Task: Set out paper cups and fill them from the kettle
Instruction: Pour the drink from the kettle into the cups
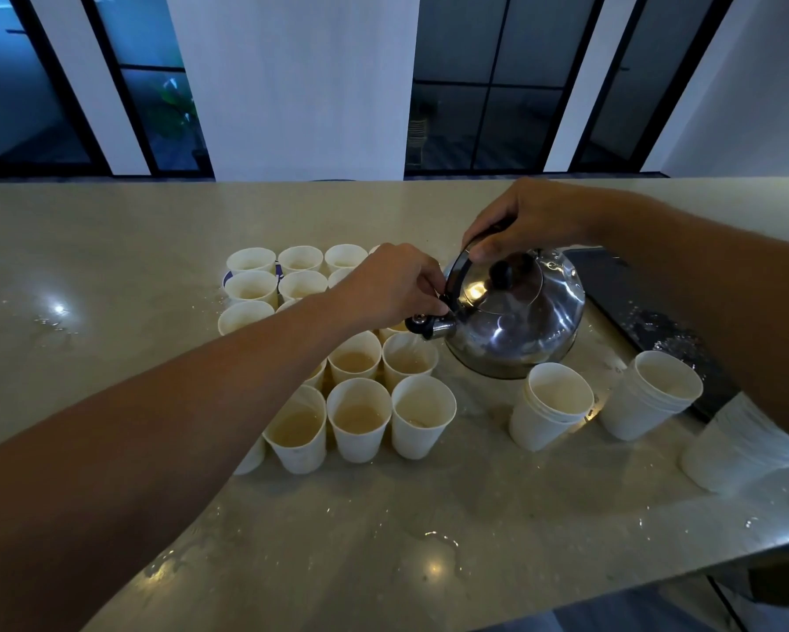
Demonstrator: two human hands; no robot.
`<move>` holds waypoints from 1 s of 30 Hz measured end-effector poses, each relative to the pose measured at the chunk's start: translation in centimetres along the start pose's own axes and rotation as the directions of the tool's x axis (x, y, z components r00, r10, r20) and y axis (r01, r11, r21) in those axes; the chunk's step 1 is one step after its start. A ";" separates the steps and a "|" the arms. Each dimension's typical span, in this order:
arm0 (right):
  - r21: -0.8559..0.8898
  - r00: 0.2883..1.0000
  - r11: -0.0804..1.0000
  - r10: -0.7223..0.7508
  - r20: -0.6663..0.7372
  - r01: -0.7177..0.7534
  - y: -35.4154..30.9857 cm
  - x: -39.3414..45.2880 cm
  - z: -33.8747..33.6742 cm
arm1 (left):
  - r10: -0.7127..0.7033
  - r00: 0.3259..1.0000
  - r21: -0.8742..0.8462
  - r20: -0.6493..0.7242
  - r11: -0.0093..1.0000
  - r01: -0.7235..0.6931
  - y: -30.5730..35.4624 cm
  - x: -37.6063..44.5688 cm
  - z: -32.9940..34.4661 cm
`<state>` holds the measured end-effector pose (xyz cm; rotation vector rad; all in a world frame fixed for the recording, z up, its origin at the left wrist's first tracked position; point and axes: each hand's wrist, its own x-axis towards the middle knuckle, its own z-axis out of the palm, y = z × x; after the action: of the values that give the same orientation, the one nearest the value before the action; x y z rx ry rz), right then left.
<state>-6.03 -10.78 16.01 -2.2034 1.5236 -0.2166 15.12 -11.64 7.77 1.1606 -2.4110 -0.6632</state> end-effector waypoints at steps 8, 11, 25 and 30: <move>0.129 0.988 0.991 0.003 -0.153 0.017 0.0 0.1 0.6 | 0.028 1.000 -0.018 0.014 0.999 -0.027 0.8 0.0 -0.8; 0.106 0.985 0.994 -0.001 -0.170 0.020 -0.3 0.3 0.2 | 0.047 0.999 -0.008 0.002 0.999 -0.047 1.1 0.0 -1.1; 0.108 0.995 0.992 -0.048 -0.092 0.058 -2.8 -0.9 0.0 | 0.101 0.993 0.022 0.054 0.994 -0.103 2.5 -1.3 -1.6; 0.053 0.996 0.996 -0.071 -0.052 0.074 -3.0 -1.2 0.2 | 0.099 0.992 0.022 0.073 0.995 -0.101 2.6 -1.5 -1.1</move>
<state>-3.87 -8.75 17.29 -2.2277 1.4477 -0.3348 14.96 -9.34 9.96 1.0343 -2.5260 -0.6551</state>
